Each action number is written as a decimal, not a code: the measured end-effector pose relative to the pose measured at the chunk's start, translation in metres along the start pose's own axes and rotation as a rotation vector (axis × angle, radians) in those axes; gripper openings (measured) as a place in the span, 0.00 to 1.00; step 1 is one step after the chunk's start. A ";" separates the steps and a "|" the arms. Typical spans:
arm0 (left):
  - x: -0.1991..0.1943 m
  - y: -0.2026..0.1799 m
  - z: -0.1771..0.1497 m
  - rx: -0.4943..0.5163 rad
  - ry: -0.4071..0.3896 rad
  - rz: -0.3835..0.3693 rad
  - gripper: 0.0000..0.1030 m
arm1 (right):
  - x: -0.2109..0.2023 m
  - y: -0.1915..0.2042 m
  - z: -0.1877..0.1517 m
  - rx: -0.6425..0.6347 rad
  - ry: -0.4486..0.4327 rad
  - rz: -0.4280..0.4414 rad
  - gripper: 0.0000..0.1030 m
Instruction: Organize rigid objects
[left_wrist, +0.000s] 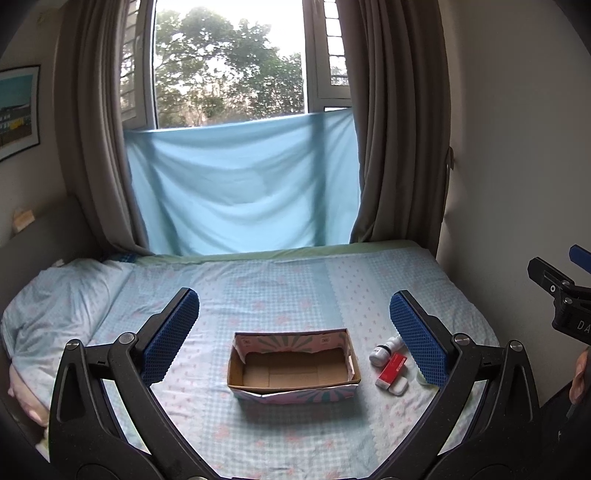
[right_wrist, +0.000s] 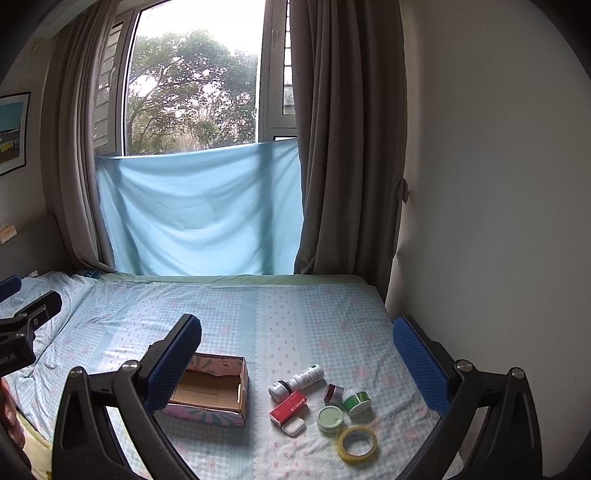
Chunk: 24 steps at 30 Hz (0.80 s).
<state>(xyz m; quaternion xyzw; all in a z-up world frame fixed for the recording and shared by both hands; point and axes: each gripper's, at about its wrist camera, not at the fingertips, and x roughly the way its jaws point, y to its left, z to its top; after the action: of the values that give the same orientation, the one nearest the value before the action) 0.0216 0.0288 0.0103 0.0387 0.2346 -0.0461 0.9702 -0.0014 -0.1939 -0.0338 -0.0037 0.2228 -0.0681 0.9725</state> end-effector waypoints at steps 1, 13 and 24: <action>0.005 0.001 0.000 0.006 0.004 -0.011 1.00 | 0.001 0.000 -0.001 0.012 0.001 -0.017 1.00; 0.109 -0.052 -0.015 0.116 0.178 -0.173 1.00 | 0.029 -0.036 -0.036 0.102 0.104 -0.204 1.00; 0.256 -0.169 -0.083 0.304 0.504 -0.327 1.00 | 0.115 -0.091 -0.119 0.211 0.353 -0.282 1.00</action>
<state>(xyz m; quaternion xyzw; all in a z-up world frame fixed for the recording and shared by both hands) 0.1929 -0.1492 -0.1900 0.1551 0.4605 -0.2246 0.8446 0.0373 -0.2967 -0.1875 0.0789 0.3781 -0.2255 0.8944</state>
